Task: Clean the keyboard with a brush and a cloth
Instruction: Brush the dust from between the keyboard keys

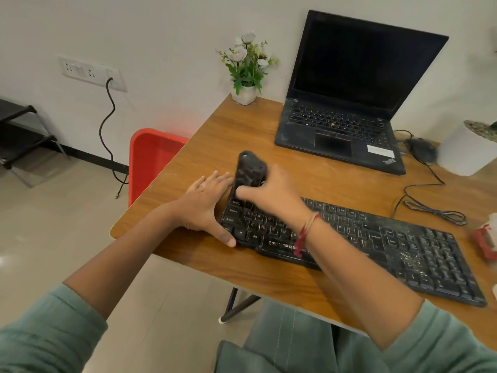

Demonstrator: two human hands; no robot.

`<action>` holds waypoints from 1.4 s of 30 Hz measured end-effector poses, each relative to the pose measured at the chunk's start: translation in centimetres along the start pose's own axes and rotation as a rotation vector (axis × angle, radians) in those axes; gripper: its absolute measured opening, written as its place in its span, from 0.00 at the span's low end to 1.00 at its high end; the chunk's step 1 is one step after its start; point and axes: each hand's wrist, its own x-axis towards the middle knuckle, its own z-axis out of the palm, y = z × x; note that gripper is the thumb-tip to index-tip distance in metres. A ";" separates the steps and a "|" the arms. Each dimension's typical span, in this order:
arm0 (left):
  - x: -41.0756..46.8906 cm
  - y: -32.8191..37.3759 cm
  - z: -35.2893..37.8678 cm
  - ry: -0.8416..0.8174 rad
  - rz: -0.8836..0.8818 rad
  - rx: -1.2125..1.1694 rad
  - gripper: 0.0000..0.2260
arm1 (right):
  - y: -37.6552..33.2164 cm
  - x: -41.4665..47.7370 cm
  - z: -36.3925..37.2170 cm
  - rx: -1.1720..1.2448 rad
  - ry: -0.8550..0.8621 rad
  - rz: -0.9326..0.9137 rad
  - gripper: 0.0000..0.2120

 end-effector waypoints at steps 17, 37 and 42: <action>-0.1 0.3 -0.2 -0.012 -0.018 -0.003 0.68 | 0.8 0.9 -0.2 0.006 0.102 0.027 0.14; -0.1 0.3 -0.1 -0.001 -0.008 0.004 0.68 | 0.4 0.4 -0.3 0.041 0.028 0.029 0.11; 0.0 0.1 -0.1 0.007 0.021 -0.013 0.64 | -0.1 -0.8 0.8 0.144 -0.124 0.019 0.12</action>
